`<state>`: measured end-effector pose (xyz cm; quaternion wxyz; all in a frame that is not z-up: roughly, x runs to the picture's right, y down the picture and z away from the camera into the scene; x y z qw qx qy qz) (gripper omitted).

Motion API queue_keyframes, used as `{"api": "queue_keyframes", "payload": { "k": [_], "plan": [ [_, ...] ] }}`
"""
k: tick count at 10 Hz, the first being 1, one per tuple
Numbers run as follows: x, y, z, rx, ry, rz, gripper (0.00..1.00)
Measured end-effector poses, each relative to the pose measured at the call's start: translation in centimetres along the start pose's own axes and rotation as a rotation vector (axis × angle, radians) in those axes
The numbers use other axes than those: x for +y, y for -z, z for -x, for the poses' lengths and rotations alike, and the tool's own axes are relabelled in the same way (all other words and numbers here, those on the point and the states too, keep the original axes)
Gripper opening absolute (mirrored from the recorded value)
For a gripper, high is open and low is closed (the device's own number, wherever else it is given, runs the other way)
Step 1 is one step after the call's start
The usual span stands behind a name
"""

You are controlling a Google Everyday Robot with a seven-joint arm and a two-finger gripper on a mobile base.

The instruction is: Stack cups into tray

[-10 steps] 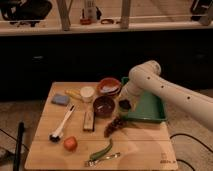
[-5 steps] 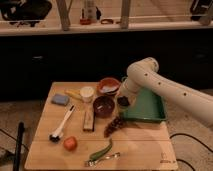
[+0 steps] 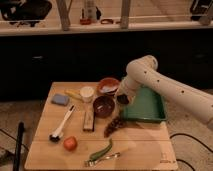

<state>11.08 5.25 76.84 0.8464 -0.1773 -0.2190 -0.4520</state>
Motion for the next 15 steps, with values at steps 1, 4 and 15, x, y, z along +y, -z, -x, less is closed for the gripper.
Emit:
{"api": "queue_keyframes", "payload": {
  "k": [1,4,15],
  "plan": [
    [0.8,0.2,-0.6,0.009,-0.018,0.006,0.00],
    [1.6,0.2,-1.5,0.017,-0.045,0.014,0.00],
    [6.0,-1.4,-6.8,0.008,-0.174,0.006,0.00]
  ]
}}
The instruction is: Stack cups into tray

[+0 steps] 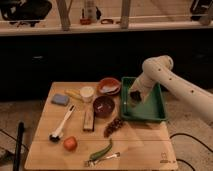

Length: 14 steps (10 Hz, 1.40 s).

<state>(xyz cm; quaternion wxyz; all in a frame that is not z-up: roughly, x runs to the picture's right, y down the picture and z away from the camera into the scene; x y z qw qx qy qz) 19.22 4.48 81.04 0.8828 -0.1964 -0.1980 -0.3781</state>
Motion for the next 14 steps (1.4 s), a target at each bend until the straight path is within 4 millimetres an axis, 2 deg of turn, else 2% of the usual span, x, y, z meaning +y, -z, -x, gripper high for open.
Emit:
{"api": "queue_keyframes", "payload": {
  "k": [8,10,12,14],
  "plan": [
    [3.1,-4.4,-2.6,-0.037,-0.084,0.006,0.00],
    [3.6,-5.0,-2.9,-0.036,-0.097,0.008,0.13],
    [3.9,-5.5,-3.1,-0.034,-0.114,0.011,0.35],
    [4.1,-5.6,-3.4,-0.032,-0.124,0.014,0.53]
  ]
}}
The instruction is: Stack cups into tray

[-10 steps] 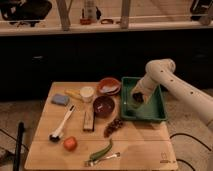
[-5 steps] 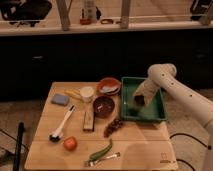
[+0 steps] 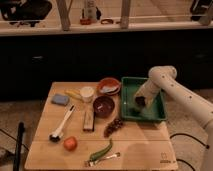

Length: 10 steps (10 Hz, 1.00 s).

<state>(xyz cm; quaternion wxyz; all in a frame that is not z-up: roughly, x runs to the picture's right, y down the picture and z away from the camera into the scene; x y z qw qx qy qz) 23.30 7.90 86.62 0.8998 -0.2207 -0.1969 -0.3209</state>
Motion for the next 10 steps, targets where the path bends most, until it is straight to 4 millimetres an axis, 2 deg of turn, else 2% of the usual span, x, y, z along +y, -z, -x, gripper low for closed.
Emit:
{"api": "queue_keyframes", "payload": {
  "k": [1,3,10],
  "plan": [
    [-0.01,0.02,-0.10,0.000,-0.003,0.002,0.64],
    [-0.14,0.08,-0.26,-0.001,-0.005,0.005,0.79],
    [-0.58,0.68,-0.74,-0.007,-0.003,0.013,0.80]
  ]
}}
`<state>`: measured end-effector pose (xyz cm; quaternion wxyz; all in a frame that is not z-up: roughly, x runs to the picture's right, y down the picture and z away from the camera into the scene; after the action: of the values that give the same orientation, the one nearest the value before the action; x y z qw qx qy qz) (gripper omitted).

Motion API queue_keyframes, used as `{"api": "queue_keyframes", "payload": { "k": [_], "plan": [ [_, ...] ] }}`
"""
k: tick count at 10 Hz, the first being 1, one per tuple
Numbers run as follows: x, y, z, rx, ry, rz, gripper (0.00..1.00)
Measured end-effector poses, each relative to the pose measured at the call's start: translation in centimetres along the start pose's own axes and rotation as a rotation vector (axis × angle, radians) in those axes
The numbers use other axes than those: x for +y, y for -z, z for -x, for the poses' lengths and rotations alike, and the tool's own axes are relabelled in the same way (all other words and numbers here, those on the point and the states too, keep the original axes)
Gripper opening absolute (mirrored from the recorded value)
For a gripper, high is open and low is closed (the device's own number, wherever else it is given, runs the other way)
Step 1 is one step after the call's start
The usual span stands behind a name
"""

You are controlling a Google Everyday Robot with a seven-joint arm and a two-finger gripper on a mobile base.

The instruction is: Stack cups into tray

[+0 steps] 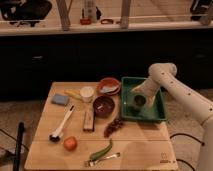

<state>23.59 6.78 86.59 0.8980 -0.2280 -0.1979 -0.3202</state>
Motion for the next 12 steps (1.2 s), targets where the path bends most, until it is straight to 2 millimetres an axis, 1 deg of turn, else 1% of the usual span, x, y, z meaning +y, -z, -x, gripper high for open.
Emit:
{"api": "queue_keyframes", "payload": {
  "k": [7,12],
  "plan": [
    [0.0,1.7,-0.8,0.020,-0.027,-0.015,0.80],
    [1.0,2.6,-2.3,0.040,-0.102,-0.021,0.80]
  ]
}}
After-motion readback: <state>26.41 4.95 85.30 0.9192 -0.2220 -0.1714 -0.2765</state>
